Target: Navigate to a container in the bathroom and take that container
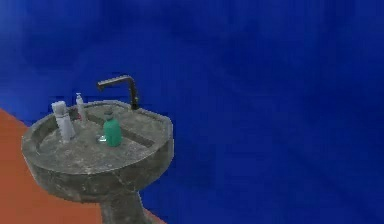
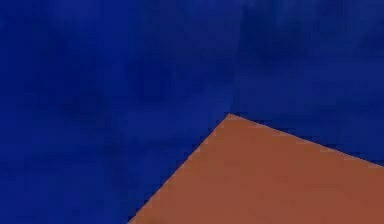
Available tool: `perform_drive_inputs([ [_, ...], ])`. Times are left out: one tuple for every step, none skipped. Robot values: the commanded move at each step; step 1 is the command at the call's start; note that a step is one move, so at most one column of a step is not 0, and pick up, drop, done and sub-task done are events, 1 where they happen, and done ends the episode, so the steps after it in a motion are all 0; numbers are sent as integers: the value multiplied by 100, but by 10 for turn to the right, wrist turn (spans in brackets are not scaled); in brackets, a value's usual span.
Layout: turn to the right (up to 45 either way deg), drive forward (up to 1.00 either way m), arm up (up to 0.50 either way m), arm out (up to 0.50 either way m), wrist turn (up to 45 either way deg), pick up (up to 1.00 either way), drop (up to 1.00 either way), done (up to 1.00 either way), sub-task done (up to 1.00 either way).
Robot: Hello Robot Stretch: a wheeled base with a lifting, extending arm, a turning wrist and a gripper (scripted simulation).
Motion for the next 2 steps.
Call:
perform_drive_inputs([
  [-450, 0, 0, 0, 0, 0, 0, 0, 0],
  [-450, 0, 0, 0, 0, 0, 0, 0, 0],
])
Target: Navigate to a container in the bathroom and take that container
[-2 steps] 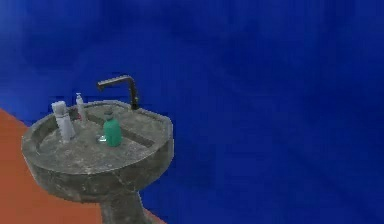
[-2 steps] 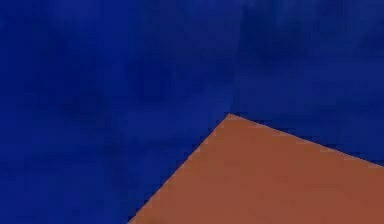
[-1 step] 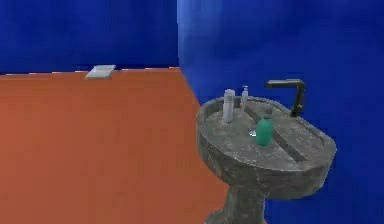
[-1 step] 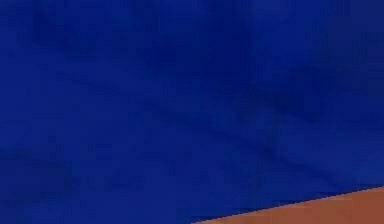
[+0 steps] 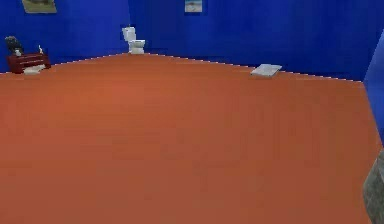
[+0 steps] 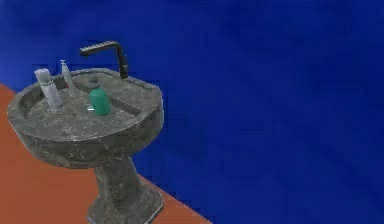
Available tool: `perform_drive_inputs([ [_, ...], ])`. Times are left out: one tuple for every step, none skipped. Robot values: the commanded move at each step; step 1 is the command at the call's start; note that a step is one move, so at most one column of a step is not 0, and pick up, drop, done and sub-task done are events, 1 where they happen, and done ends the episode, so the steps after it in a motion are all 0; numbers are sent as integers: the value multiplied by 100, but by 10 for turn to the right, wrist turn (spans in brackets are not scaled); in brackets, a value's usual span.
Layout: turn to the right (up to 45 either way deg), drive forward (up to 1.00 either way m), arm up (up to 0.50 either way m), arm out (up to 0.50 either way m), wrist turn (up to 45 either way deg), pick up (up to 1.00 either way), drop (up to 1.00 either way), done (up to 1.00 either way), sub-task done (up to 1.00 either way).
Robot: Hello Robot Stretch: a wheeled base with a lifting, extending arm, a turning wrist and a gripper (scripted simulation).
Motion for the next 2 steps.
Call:
perform_drive_inputs([
  [-210, 0, 0, 0, 0, 0, 0, 0, 0],
  [450, 0, 0, 0, 0, 0, 0, 0, 0],
])
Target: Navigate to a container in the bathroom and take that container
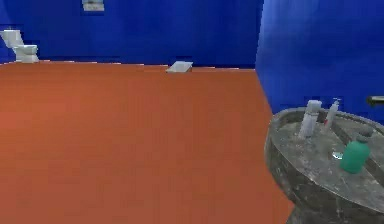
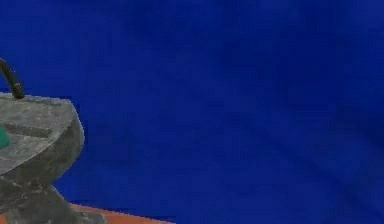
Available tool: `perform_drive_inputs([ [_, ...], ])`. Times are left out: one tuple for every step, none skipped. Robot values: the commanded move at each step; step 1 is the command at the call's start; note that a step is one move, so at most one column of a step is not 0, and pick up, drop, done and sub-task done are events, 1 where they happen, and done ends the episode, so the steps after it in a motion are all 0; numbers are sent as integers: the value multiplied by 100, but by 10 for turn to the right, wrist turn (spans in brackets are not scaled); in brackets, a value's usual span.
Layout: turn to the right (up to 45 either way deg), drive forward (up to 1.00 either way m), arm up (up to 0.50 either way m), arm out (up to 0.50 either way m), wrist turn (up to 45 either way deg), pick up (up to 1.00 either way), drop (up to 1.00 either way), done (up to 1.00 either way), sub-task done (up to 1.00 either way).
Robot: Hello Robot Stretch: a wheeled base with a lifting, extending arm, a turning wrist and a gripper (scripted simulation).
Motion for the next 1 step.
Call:
perform_drive_inputs([
  [450, 0, 0, 0, 0, 0, 0, 0, 0],
])
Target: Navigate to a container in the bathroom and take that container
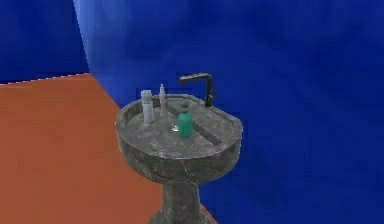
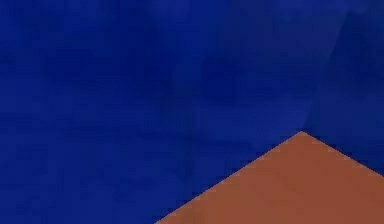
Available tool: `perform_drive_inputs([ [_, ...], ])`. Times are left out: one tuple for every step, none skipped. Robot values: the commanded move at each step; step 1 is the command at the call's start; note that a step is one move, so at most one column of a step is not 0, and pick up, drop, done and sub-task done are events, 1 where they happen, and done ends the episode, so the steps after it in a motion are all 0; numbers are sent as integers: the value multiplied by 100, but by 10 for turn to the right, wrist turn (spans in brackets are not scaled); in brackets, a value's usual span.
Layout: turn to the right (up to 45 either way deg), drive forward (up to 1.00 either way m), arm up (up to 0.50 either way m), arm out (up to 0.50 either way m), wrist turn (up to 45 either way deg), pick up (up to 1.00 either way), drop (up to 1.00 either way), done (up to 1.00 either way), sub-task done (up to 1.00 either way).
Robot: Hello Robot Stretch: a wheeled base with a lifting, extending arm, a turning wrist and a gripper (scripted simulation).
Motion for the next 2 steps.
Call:
perform_drive_inputs([
  [150, 0, 0, 0, 0, 0, 0, 0, 0],
  [0, 45, 0, 0, 0, 0, 0, 0, 0],
])
